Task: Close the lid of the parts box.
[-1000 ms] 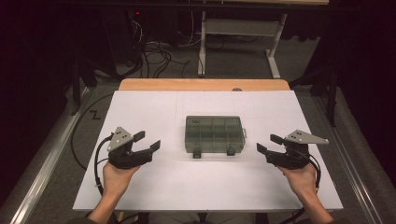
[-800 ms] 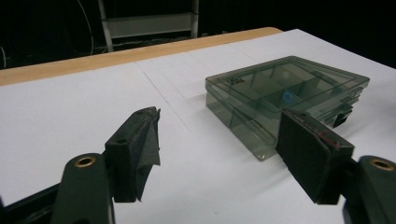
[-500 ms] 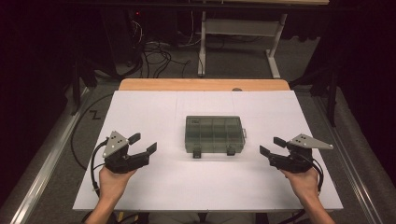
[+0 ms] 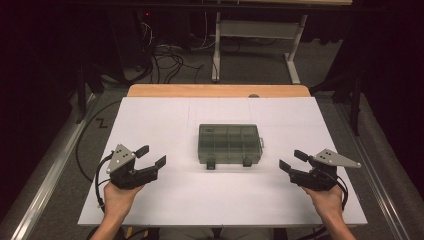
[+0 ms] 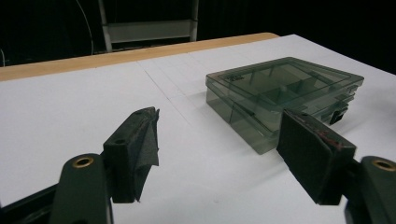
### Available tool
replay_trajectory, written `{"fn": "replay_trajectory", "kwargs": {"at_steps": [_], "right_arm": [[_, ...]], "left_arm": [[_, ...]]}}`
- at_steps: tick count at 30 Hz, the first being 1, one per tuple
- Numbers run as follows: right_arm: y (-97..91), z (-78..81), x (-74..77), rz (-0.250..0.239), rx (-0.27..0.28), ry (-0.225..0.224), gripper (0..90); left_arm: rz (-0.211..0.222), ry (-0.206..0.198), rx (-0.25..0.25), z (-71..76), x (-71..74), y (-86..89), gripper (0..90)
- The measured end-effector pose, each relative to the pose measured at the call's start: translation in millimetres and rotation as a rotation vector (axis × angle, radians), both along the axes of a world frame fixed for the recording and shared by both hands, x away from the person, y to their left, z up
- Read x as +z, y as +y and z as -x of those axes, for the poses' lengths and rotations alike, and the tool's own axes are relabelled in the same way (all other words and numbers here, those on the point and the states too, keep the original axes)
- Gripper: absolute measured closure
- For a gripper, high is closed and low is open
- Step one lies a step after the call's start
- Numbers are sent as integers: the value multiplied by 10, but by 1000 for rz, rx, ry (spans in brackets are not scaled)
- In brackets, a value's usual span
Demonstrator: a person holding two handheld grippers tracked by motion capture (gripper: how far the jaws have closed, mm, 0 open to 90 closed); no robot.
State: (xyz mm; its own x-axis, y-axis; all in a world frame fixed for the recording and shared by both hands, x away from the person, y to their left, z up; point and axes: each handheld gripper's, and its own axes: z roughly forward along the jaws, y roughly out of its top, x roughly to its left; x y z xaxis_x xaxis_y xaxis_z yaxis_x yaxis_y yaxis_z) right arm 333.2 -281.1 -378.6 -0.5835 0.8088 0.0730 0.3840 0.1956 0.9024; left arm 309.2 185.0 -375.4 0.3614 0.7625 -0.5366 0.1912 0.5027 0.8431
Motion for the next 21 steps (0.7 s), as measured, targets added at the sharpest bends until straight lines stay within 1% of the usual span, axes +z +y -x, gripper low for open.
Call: {"fn": "replay_trajectory", "kwargs": {"at_steps": [3, 4, 6, 9, 12, 15, 16, 19, 21], "right_arm": [[15, 41, -13, 16, 13, -12, 317], [17, 53, -20, 16, 15, -8, 317], [13, 78, -32, 18, 15, -19, 317], [19, 104, -55, 15, 17, -18, 316], [41, 114, -78, 29, 23, -25, 311], [49, 119, -108, 24, 31, -28, 299], [47, 123, -115, 28, 31, -31, 294], [35, 132, -134, 23, 25, -26, 282], [22, 138, -146, 23, 21, -27, 276]], "left_arm": [[-7, -11, 0, 17, -29, 8, 293], [-14, -11, 0, 22, -43, 8, 293], [-24, -18, -1, 34, -63, 2, 296], [-22, -21, -1, 36, -87, -3, 300], [-18, -22, -7, 39, -106, -6, 300], [-3, -15, -4, 41, -122, -2, 300], [-3, -14, -4, 44, -127, 1, 300], [-2, -16, -2, 52, -139, 4, 299], [-14, -21, 0, 61, -148, 0, 298]]}}
